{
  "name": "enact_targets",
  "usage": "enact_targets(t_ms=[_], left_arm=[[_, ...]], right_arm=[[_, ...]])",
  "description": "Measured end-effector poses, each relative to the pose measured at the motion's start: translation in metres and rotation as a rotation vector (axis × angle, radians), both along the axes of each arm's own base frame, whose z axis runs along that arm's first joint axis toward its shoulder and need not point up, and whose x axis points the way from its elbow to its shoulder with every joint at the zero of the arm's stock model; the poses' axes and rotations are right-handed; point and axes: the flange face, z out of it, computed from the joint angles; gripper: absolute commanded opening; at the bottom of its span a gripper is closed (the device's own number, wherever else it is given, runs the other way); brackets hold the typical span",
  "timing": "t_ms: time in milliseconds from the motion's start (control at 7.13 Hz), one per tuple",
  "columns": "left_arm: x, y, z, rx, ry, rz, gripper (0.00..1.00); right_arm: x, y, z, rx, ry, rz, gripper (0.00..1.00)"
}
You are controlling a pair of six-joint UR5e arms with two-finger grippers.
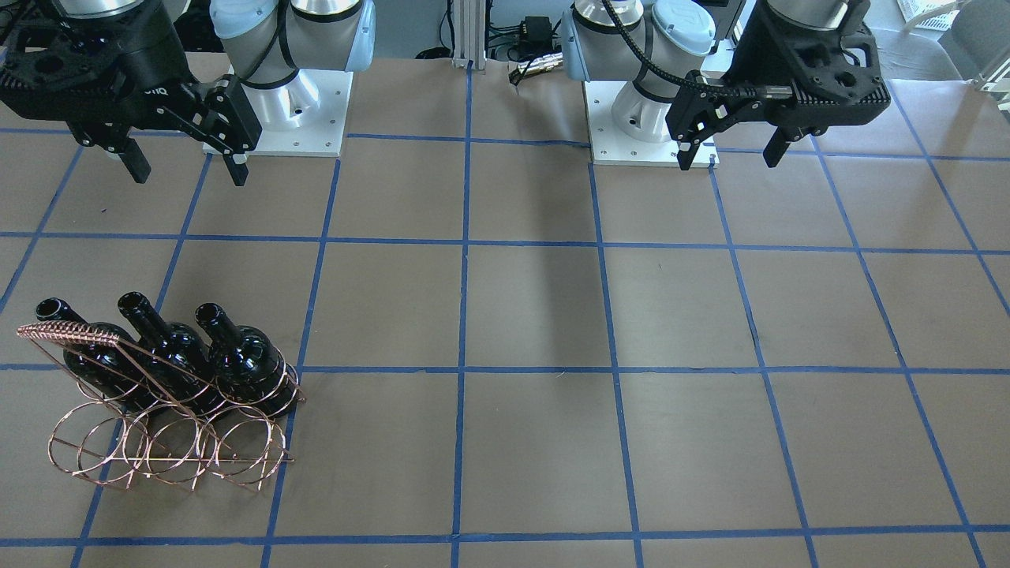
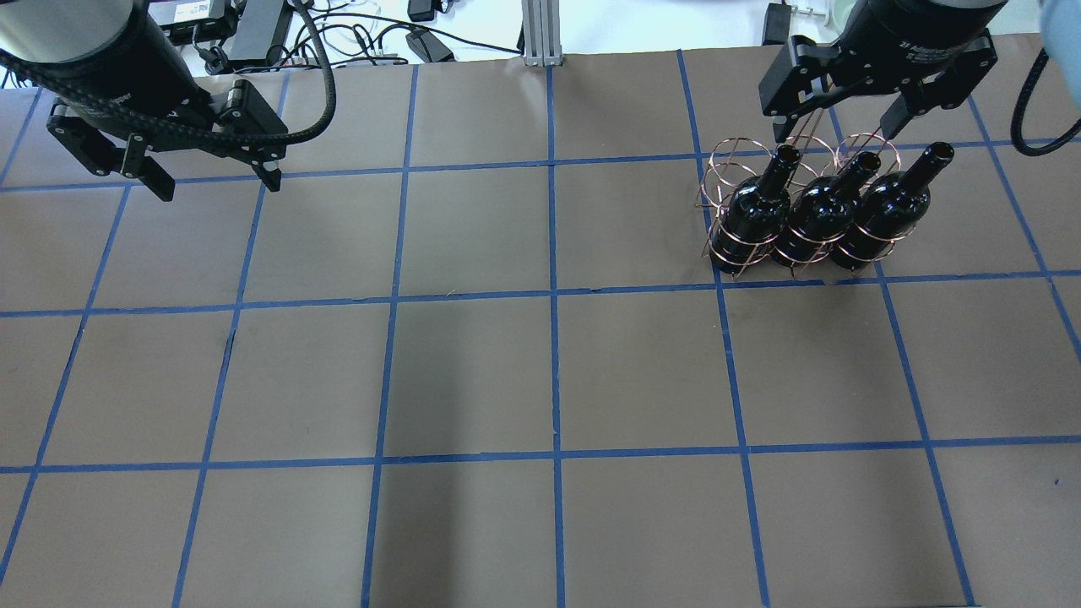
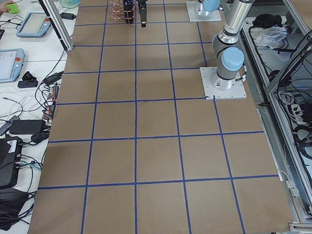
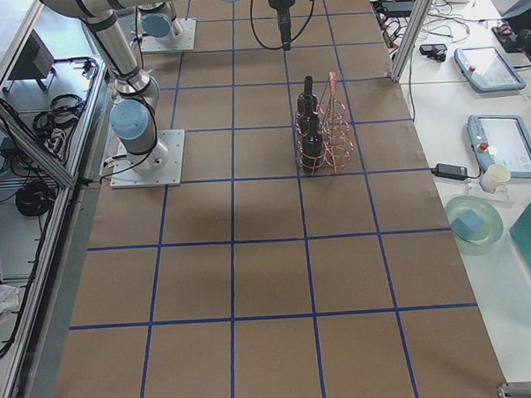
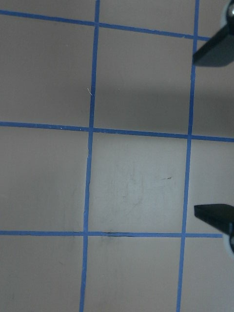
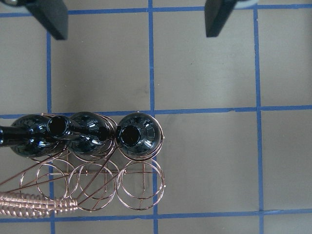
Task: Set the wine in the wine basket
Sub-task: 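Open the right gripper and raise it away from the rack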
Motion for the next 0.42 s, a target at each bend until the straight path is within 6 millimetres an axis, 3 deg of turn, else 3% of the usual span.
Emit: enact_targets(t_ms=[421], left_arm=[[-0.0009, 0.0012, 0.0007, -0.002, 0.003, 0.004, 1.0]], right_arm=[[0.0001, 0.0003, -0.0003, 0.003, -0.001, -0.001, 1.0]])
